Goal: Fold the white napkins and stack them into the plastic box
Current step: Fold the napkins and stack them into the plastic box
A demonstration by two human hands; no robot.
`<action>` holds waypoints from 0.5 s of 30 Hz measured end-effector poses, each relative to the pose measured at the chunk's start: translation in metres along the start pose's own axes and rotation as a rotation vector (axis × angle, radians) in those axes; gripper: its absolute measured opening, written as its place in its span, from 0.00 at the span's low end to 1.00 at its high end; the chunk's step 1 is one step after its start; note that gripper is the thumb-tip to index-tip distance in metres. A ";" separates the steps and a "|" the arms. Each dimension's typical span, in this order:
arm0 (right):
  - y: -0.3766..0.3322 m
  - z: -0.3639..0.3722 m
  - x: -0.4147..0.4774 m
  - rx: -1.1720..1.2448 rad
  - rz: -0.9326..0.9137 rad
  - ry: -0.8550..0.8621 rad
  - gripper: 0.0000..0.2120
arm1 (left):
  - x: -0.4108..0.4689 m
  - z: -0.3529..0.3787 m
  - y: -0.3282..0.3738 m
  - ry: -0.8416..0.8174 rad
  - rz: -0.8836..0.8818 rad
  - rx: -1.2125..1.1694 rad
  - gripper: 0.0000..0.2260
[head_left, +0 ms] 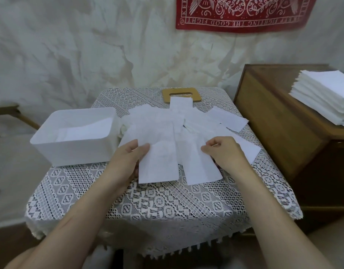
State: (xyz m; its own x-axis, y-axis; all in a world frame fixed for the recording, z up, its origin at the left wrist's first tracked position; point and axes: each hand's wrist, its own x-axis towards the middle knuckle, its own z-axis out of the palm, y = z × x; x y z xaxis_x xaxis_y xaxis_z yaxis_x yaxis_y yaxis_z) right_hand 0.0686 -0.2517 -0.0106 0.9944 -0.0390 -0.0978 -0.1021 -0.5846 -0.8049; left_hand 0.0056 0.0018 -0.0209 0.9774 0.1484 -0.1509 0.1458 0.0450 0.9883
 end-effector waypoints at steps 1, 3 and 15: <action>-0.001 -0.001 -0.003 -0.055 -0.019 0.007 0.04 | -0.001 0.002 0.002 0.000 -0.001 0.001 0.13; -0.002 -0.001 -0.007 -0.150 -0.059 0.051 0.05 | -0.003 0.003 0.004 -0.006 0.002 -0.009 0.09; -0.027 -0.021 -0.022 0.687 -0.129 -0.032 0.06 | -0.004 0.007 0.005 0.022 -0.026 -0.050 0.09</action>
State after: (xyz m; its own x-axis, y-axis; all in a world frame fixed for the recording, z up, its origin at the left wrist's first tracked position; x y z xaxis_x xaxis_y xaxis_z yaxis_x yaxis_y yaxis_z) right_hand 0.0503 -0.2524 0.0254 0.9995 0.0263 0.0146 0.0129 0.0619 -0.9980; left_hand 0.0036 -0.0060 -0.0156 0.9697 0.1677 -0.1779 0.1632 0.0980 0.9817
